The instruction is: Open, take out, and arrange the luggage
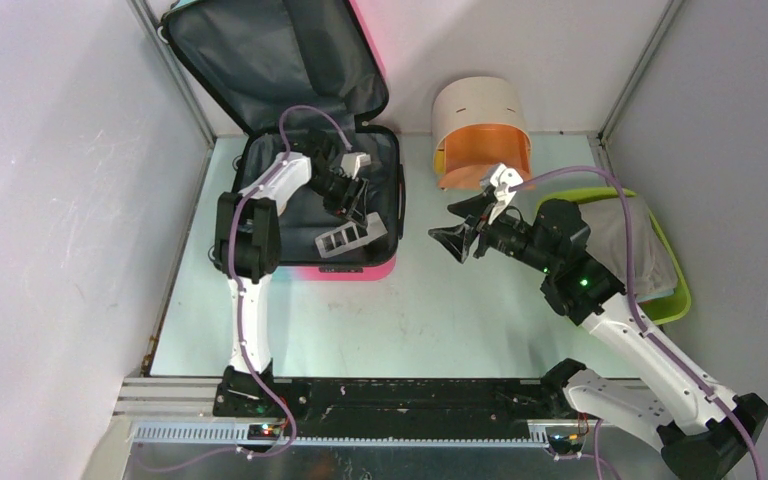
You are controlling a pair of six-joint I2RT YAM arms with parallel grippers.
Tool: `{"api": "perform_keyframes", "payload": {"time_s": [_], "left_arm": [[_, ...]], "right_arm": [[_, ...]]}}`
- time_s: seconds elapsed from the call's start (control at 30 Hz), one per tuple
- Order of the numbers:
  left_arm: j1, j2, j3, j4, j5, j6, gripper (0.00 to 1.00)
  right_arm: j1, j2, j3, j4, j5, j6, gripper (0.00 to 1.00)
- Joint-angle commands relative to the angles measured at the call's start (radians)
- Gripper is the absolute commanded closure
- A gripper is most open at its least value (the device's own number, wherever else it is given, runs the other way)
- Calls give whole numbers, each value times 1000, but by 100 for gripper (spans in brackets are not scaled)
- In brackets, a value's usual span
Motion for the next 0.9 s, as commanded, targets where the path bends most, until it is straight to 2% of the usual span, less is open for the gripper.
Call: {"api": "perform_keyframes", "payload": {"time_s": [0.0, 0.13, 0.2, 0.3, 0.33, 0.37, 0.43, 0.53, 0.67, 0.87], "left_arm": [[-5, 1, -7, -11, 41, 33, 33], [-6, 21, -4, -6, 53, 34, 35], [-7, 27, -8, -15, 76, 37, 43], [-9, 16, -25, -37, 99, 45, 69], [-10, 3, -29, -44, 105, 58, 74], [-11, -6, -35, -62, 106, 65, 84], [-11, -32, -36, -88, 96, 77, 97], [-12, -83, -16, -104, 78, 61, 100], [-11, -165, -5, -89, -14, 1, 100], [-14, -347, -60, -37, -66, -41, 100]], "right_arm": [[13, -8, 36, 15, 19, -22, 36], [17, -17, 35, 7, 22, -23, 36], [18, -18, 35, 3, 25, -28, 36], [21, -14, 36, -10, 33, -35, 36], [22, -13, 36, -13, 34, -35, 36], [23, -13, 36, -15, 36, -32, 36], [27, -14, 36, -15, 38, -20, 36], [34, -10, 36, -1, 52, -11, 36], [36, 8, 36, 24, 91, 24, 36], [36, 22, 37, 84, 114, 84, 36]]}}
